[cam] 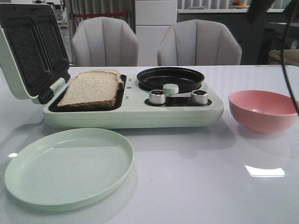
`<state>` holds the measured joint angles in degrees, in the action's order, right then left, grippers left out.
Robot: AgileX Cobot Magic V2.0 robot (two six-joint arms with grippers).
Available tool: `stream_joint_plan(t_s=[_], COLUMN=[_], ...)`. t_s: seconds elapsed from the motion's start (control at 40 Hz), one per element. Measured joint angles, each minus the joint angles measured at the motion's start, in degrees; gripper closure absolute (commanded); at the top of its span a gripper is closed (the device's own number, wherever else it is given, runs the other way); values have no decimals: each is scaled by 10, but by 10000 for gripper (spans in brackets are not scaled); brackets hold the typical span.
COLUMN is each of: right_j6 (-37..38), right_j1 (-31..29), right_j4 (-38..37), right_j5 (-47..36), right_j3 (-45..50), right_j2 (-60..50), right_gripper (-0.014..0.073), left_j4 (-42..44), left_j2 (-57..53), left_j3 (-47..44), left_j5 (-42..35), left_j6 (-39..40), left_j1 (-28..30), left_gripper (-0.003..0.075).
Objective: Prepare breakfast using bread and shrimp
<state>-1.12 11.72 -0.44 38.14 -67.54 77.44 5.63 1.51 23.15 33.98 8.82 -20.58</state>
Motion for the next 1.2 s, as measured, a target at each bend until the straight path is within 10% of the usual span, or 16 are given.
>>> stream_joint_plan(t_s=[0.674,1.199], right_j6=[11,11], right_j1=[-1,-1], right_j4=[59,61], right_j5=[-267,-289], right_j3=[390,582], right_j2=[-445,-683], right_gripper=[35,35], left_j4=[0,0], left_j2=[0,0], left_j3=[0,0], left_j5=[-24,-33], left_j6=[0,0], left_j1=[0,0], left_gripper=[356,356])
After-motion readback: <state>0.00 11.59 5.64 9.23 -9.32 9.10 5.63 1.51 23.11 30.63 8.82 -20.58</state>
